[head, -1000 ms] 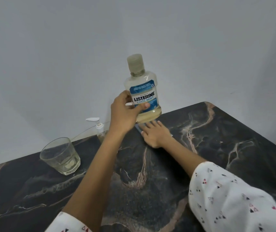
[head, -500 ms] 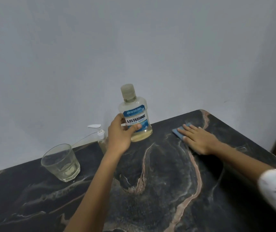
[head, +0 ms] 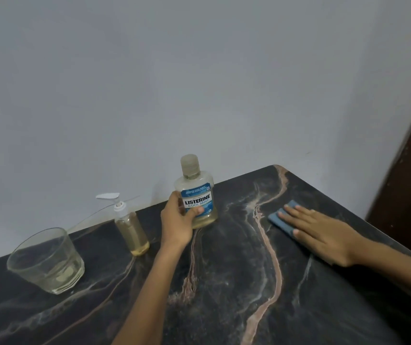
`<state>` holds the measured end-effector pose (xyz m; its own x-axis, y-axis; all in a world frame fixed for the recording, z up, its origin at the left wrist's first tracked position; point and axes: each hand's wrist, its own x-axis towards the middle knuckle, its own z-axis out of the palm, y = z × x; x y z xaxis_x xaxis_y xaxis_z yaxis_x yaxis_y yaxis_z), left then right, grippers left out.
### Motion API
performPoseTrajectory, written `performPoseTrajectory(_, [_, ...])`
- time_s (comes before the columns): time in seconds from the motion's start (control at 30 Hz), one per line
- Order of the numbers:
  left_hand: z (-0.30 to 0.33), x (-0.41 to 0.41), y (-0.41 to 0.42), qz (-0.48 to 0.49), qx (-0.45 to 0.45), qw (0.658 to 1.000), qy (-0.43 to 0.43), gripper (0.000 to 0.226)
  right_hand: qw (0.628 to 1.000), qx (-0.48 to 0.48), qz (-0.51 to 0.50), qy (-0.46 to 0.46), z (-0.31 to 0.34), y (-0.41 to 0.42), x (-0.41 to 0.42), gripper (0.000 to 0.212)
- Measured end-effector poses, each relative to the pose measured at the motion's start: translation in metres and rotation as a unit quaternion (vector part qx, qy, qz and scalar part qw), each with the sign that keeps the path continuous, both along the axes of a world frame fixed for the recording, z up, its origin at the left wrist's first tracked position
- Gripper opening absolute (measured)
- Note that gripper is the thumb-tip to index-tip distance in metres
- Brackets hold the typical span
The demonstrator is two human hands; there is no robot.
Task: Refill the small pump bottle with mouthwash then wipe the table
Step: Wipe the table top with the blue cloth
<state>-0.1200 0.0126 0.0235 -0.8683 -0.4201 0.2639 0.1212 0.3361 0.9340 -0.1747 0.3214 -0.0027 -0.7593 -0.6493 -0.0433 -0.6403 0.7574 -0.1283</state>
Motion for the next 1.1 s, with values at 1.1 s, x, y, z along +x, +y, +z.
performPoseTrajectory(1.1, [-0.013, -0.002, 0.005, 0.014, -0.090, 0.991, -0.095, 0.052, 0.999, -0.005, -0.029, 0.046, -0.008, -0.106, -0.084, 0.054])
